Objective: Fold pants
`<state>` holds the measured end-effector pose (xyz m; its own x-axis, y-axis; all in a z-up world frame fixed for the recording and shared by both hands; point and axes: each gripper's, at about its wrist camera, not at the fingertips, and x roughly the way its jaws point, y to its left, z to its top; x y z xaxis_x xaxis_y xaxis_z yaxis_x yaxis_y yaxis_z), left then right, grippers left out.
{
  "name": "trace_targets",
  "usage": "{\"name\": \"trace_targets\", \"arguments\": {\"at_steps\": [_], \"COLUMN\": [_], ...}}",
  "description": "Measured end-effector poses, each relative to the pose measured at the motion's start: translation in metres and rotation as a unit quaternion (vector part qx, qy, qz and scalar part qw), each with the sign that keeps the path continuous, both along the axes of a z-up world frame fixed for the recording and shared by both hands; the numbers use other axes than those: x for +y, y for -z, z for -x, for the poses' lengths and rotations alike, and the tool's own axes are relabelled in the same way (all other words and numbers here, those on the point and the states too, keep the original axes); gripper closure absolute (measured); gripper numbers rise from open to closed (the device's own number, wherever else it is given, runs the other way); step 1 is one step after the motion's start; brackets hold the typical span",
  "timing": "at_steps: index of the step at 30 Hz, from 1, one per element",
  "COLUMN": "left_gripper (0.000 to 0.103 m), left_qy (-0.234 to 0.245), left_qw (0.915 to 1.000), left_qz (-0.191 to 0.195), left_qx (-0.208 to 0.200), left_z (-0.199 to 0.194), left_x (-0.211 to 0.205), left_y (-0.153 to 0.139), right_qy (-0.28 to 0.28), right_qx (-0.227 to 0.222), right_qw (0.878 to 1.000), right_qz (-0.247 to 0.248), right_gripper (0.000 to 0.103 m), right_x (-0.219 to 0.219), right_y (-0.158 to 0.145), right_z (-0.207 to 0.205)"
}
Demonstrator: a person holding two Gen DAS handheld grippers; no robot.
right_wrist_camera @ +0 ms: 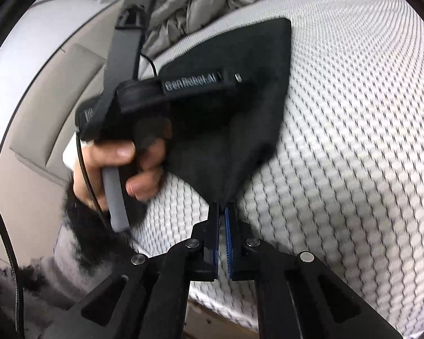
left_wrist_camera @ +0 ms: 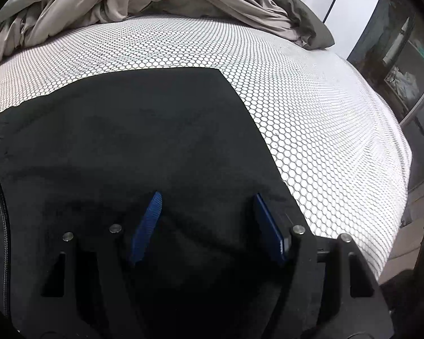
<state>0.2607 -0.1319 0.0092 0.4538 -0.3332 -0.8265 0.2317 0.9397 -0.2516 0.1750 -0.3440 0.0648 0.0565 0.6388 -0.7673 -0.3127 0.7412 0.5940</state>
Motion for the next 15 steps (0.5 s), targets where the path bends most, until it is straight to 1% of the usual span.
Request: {"name": "trace_targets", "arguments": {"at_steps": [2, 4, 5, 6, 7, 8, 10, 11, 12, 13, 15], "left_gripper": [0.038, 0.038, 0.035, 0.033, 0.03, 0.029, 0.029, 0.029, 0.029, 0.029, 0.029], "left_qy": [0.01, 0.017, 0.019, 0.02, 0.019, 0.019, 0.044, 0.055, 0.063, 0.069, 0.076], "left_qw": [0.9999, 0.9994, 0.9992, 0.9989, 0.9987, 0.9985, 0.9981, 0.9975, 0.9965, 0.9957, 0.9953], "left_qz": [0.013, 0.012, 0.007, 0.0, -0.004, -0.006, -0.019, -0.03, -0.041, -0.046, -0.044], "left_qx": [-0.005, -0.026, -0.034, -0.043, -0.048, -0.05, -0.038, -0.034, -0.036, -0.041, -0.042], "left_z": [0.007, 0.02, 0.026, 0.035, 0.042, 0.049, 0.065, 0.071, 0.078, 0.085, 0.097], "left_x": [0.01, 0.023, 0.03, 0.038, 0.046, 0.055, 0.067, 0.071, 0.075, 0.079, 0.088], "left_y": [-0.009, -0.018, -0.021, -0.023, -0.024, -0.022, -0.014, -0.011, -0.009, -0.007, -0.002], "right_qy": [0.012, 0.041, 0.057, 0.071, 0.089, 0.101, 0.111, 0.119, 0.126, 0.14, 0.151], "right_qx": [-0.021, -0.049, -0.064, -0.076, -0.091, -0.095, -0.086, -0.08, -0.072, -0.051, -0.018], "right_qw": [1.0, 0.998, 0.996, 0.995, 0.992, 0.99, 0.99, 0.989, 0.989, 0.989, 0.988], "right_qz": [0.001, -0.002, 0.001, 0.005, 0.009, 0.008, -0.011, -0.024, -0.025, -0.019, -0.021], "right_gripper": [0.09, 0.067, 0.063, 0.061, 0.061, 0.061, 0.061, 0.061, 0.061, 0.061, 0.061], "right_x": [-0.011, -0.026, -0.029, -0.033, -0.037, -0.037, -0.04, -0.038, -0.038, -0.03, -0.015], "right_y": [-0.012, -0.025, -0.028, -0.031, -0.033, -0.032, -0.019, -0.01, 0.0, 0.012, 0.024], "right_z": [0.0, 0.0, -0.004, -0.004, -0.008, -0.012, -0.034, -0.048, -0.062, -0.072, -0.086]}}
